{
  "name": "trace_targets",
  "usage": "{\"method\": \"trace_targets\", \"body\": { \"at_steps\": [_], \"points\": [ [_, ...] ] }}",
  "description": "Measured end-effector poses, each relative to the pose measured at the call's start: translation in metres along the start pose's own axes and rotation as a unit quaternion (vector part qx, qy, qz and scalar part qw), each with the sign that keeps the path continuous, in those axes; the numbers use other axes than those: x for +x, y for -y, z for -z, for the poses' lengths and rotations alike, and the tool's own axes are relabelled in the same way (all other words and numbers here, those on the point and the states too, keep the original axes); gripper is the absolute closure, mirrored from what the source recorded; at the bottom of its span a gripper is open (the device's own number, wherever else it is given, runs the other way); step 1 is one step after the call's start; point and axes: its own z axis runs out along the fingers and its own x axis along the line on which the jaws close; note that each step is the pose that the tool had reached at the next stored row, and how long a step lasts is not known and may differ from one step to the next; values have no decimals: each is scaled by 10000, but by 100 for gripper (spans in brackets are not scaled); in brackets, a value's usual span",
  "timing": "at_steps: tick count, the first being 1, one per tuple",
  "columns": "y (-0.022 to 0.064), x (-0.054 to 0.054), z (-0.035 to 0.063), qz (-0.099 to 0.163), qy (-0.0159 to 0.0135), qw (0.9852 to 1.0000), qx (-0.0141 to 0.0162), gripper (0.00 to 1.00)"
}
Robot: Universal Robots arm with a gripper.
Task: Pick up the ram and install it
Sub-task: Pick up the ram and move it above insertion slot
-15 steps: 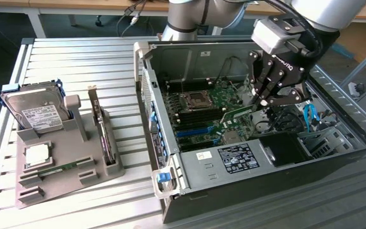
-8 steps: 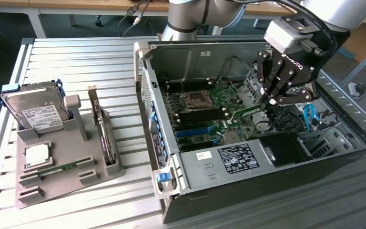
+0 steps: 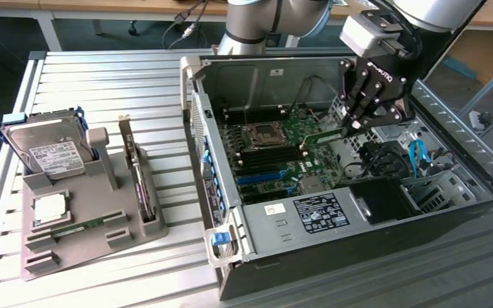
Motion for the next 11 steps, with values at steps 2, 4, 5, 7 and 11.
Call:
{"method": "trace_targets", "body": {
  "at_steps": [2,4,5,7,11],
  "points": [
    [18,-110,-18,0,0,10000,0,86],
    [46,-286,-44,0,0,10000,0,86],
    [53,-326,-50,0,0,10000,0,86],
    [74,-459,-65,0,0,10000,0,86],
    [79,-486,-66,0,0,10000,0,86]
  ]
}}
